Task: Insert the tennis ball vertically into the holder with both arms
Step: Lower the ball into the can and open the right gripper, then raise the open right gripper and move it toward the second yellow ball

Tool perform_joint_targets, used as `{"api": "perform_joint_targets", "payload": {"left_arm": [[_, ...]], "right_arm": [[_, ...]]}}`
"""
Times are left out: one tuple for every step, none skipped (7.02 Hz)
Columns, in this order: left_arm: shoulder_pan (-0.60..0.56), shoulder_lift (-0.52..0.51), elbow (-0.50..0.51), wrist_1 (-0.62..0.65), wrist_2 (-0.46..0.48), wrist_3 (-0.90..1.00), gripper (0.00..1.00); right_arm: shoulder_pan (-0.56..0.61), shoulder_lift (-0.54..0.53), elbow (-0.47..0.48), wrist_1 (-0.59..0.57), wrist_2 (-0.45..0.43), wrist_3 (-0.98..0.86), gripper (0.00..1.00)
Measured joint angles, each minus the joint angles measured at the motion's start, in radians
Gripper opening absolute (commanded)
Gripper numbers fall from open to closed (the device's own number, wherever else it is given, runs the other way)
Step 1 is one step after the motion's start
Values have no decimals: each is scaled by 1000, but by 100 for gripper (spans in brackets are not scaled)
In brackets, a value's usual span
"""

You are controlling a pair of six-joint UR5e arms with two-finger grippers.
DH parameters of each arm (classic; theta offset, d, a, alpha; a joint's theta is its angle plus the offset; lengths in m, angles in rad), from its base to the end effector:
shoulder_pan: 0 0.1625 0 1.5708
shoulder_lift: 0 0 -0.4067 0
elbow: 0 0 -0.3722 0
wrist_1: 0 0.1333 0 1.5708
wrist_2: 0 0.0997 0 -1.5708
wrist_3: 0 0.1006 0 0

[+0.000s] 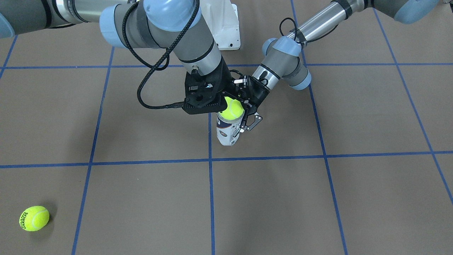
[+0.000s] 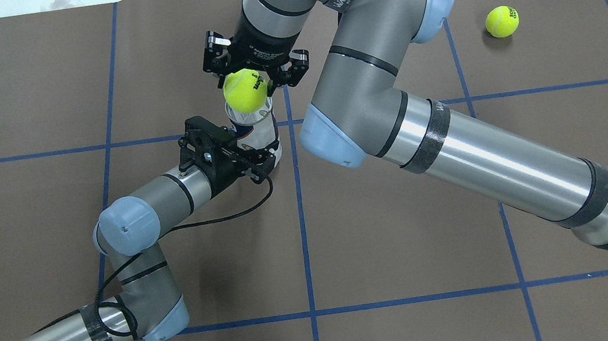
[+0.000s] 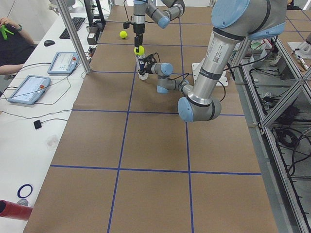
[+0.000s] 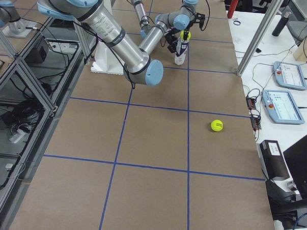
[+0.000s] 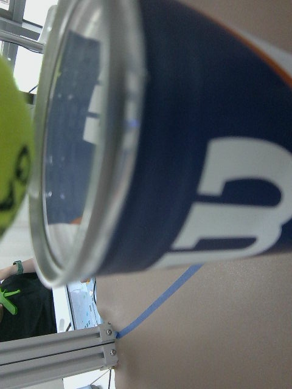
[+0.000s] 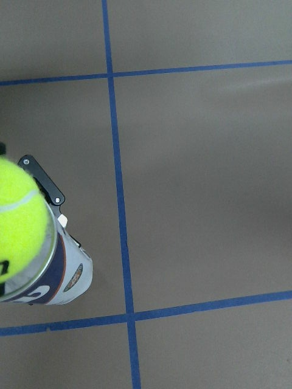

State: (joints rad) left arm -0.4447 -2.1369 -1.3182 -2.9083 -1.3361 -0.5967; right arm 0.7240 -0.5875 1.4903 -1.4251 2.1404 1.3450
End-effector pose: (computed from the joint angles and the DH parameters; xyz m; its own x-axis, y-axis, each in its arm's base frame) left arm 0.5300 -0.4261 0.2837 0.4785 0.6632 -0.5755 0.4125 0.4088 0.8141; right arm -0.4662 -0.5177 0.0516 0.4107 0.1115 0.9049 -0.1187 0.9906 -0.0682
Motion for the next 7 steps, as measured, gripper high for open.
{"api": "perform_joint_targets", "payload": {"left_arm": [[0, 0, 0, 0, 0, 0, 67], [0, 0, 0, 0, 0, 0, 67], [0, 0, 0, 0, 0, 0, 67], [-1, 0, 1, 0, 0, 0, 67], [-1, 0, 1, 0, 1, 0, 67], [-1, 0, 1, 0, 0, 1, 68], [-2, 0, 1, 0, 0, 2, 68]], "right_arm": [[0, -1, 2, 0, 0, 4, 99], [0, -1, 4, 0, 0, 6, 99], [0, -1, 6, 0, -1, 7, 99], [0, -2, 10, 0, -2, 7, 99], [2, -12, 20, 0, -13, 4, 99], [9, -38, 34, -1, -36, -12, 99], [29, -78, 47, -1, -56, -64, 99]]}}
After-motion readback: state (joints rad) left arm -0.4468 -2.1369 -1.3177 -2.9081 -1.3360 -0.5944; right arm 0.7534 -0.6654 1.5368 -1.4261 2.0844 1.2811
